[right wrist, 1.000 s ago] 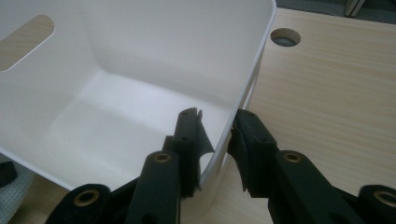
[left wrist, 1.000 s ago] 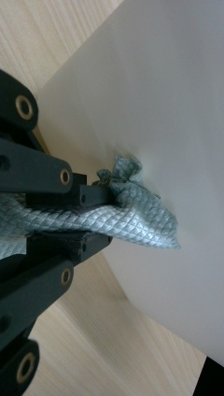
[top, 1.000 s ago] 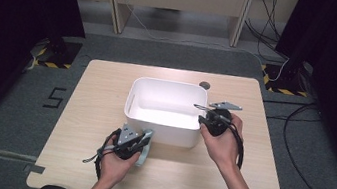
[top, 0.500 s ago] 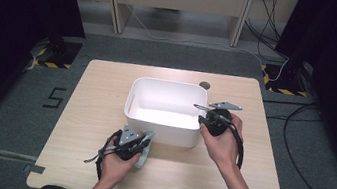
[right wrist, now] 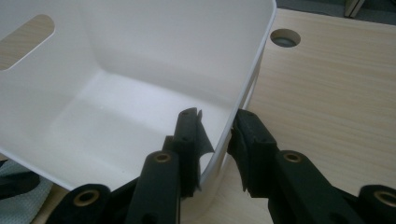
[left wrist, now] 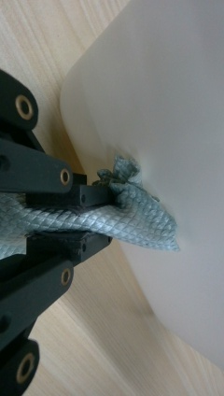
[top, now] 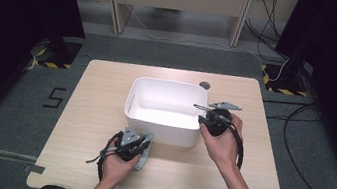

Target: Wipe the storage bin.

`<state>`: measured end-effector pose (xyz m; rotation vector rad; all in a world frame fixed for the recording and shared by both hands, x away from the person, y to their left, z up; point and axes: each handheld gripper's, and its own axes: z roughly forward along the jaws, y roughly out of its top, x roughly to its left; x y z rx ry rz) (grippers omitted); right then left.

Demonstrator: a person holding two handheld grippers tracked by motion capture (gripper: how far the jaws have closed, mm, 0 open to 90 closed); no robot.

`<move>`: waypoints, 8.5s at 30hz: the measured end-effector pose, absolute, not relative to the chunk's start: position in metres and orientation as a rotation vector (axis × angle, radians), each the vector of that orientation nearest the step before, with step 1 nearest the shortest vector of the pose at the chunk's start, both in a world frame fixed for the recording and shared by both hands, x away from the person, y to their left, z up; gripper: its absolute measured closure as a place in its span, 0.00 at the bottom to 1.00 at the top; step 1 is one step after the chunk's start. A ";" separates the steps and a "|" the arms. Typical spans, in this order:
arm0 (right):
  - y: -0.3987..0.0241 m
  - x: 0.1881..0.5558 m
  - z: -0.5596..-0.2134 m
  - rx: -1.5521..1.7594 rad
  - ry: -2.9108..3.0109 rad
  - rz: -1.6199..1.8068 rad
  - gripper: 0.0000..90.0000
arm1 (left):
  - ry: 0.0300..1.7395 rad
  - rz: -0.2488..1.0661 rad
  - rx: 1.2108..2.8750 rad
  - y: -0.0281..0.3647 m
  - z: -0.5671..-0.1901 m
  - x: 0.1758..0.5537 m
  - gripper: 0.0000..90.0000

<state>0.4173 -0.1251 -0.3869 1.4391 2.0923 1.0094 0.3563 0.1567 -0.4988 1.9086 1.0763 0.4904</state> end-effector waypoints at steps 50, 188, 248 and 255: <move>-0.125 0.418 -0.387 1.441 2.089 1.013 0.79 | 1.072 0.454 1.961 0.142 -0.509 0.363 0.89; -0.125 0.418 -0.388 1.434 2.084 1.012 0.79 | 0.931 0.520 1.837 0.125 -0.442 0.352 0.89; -0.124 0.418 -0.388 1.421 2.083 1.010 0.78 | 0.959 0.498 1.892 0.118 -0.475 0.356 0.89; -0.125 0.418 -0.388 1.421 2.083 1.011 0.78 | 0.964 0.495 1.904 0.117 -0.479 0.357 0.89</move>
